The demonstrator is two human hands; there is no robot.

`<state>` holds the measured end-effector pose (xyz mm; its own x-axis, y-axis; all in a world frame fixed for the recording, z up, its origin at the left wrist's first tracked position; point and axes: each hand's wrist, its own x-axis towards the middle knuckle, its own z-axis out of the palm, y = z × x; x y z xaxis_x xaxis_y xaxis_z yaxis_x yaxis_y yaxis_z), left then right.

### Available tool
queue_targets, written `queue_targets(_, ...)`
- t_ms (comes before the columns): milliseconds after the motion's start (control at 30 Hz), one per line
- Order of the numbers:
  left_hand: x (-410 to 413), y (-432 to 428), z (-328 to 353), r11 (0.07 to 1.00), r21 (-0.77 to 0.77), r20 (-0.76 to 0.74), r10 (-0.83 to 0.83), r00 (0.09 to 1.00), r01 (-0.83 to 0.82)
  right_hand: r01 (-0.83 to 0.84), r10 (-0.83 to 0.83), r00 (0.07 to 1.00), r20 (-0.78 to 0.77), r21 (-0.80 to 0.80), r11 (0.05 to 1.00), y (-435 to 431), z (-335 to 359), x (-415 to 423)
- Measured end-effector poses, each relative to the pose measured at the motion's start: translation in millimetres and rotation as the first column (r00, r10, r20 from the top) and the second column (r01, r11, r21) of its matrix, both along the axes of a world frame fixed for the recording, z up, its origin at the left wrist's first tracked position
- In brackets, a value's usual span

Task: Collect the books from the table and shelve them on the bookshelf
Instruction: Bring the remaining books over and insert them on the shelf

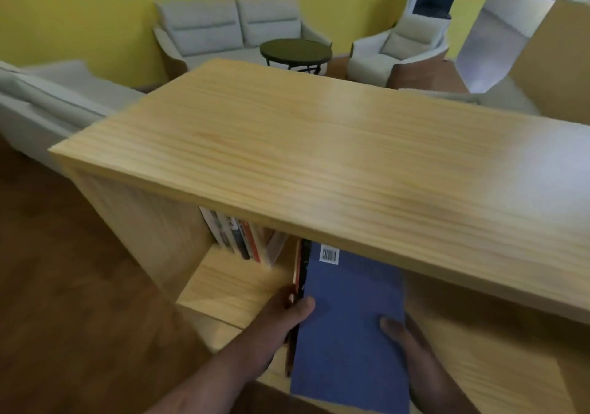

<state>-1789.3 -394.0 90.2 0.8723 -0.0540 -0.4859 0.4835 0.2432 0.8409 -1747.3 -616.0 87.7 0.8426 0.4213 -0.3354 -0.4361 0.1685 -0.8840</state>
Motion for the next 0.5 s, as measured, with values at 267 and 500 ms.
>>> queue_targets(267, 41, 25, -43, 0.989, -0.081, 0.257, 0.143, 0.956, -0.126, 0.000, 0.015, 0.990, 0.140, -0.112, 0.994, 31, -24, 47)
queue_targets(500, 63, 33, -74, 0.960, -0.004, 0.463, 0.251, 0.850, -0.281, -0.008, 0.001, 0.988, 0.156, 0.040, 0.999, 51, -64, 81)
